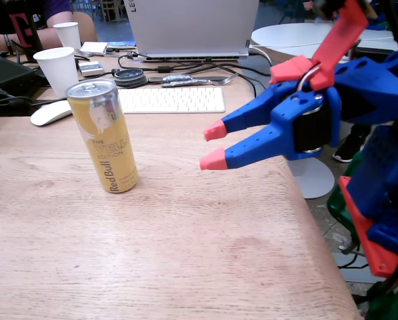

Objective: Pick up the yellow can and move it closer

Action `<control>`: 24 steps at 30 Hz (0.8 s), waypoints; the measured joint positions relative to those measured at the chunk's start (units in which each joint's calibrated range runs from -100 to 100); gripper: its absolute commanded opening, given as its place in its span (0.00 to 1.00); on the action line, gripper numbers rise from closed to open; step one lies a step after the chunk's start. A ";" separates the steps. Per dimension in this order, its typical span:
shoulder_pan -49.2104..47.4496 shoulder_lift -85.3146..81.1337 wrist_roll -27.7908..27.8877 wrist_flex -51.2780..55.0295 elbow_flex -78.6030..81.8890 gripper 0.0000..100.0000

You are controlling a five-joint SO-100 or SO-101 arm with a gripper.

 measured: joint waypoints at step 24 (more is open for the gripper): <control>15.50 43.84 -0.10 -50.77 -0.72 0.22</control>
